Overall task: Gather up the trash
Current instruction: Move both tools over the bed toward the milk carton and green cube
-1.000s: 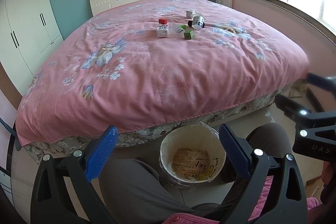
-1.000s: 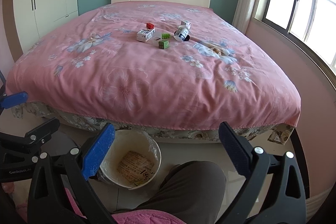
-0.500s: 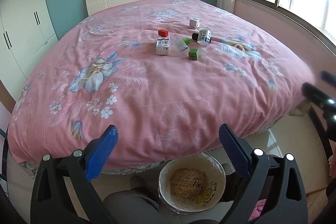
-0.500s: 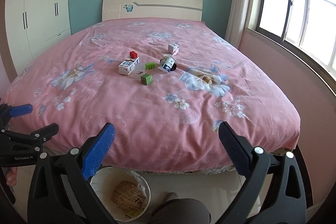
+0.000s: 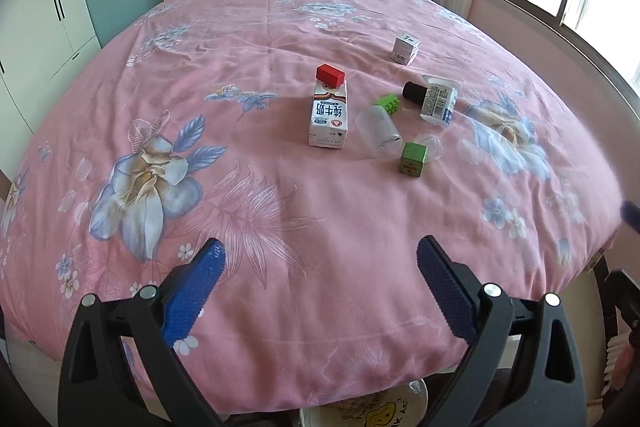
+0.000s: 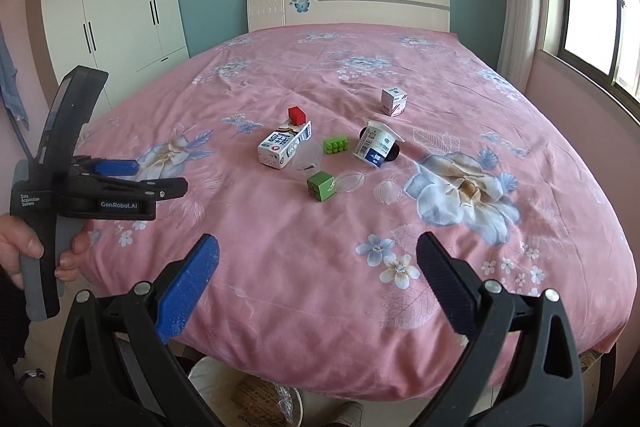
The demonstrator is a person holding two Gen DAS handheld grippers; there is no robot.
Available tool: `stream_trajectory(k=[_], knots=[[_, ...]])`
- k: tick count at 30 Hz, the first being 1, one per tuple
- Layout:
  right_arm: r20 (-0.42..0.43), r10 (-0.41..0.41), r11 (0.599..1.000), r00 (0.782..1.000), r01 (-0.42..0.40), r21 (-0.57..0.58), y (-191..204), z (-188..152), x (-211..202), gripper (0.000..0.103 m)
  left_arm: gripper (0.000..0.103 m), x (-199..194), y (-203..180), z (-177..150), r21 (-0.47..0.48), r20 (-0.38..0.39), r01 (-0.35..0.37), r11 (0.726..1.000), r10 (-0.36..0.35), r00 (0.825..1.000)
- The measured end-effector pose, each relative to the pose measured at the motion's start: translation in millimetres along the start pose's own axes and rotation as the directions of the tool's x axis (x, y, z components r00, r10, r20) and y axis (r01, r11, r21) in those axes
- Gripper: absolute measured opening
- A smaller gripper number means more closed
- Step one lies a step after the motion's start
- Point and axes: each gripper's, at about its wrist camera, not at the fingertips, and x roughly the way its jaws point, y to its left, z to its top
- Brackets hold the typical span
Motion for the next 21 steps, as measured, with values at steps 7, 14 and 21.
stream_trajectory(k=[7, 14, 21], knots=[[-0.083, 0.086, 0.992, 0.993, -0.093, -0.087, -3, 14, 80, 0.096, 0.098, 64, 9, 63, -0.067, -0.040, 0.059, 0.996, -0.061, 0.997], [-0.173, 0.202, 0.971, 0.964, -0.220, -0.093, -15, 33, 158, 0.096, 0.098, 128, 2, 104, -0.083, -0.087, 0.048, 0.995, -0.055, 0.995], [-0.260, 0.264, 0.948, 0.929, -0.300, -0.107, -24, 45, 223, 0.096, 0.098, 181, 0, 134, -0.105, -0.131, 0.057, 0.993, -0.070, 0.989]])
